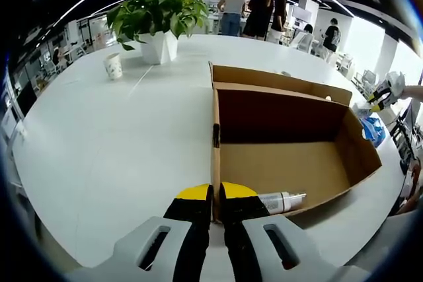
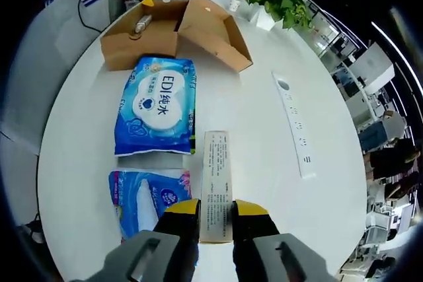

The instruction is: Operate the shoe box by opening the lid, removing the specified soft item, and placing it in the target area until the item is outside and the box remains undamaged.

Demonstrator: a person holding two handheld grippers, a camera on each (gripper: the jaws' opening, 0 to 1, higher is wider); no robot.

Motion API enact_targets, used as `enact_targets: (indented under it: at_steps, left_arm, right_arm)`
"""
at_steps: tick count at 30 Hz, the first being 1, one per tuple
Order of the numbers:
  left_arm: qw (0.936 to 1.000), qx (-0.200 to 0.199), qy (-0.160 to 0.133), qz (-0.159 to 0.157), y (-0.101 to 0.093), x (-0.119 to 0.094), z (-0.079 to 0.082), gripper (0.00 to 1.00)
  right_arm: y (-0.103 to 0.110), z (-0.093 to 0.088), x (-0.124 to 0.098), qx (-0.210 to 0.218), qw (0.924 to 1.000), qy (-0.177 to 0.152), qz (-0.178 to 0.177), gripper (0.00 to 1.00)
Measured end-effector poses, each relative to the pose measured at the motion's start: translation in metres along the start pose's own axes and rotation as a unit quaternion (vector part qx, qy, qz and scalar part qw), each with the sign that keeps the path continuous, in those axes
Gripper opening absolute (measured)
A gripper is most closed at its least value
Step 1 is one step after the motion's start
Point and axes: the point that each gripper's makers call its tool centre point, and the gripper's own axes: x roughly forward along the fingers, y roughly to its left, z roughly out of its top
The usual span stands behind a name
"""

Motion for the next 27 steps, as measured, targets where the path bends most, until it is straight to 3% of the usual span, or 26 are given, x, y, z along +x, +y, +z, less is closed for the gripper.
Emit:
enact_targets:
  at_steps: [17,27]
  left_arm:
    - [1.0,0.0,0.0,-0.001,0.0,0.0,0.001,0.03]
    - [1.0,-0.001,0.0,-0.002,0.0,0.0,0.001,0.03]
  right_arm:
    - [-0.005,-0.037,0.005,-0.017,0.9988,0.046,0.006,0.15]
    - [0.0,-0.042,0.007,-0.028,0.9975,0.063,0.013,0.15]
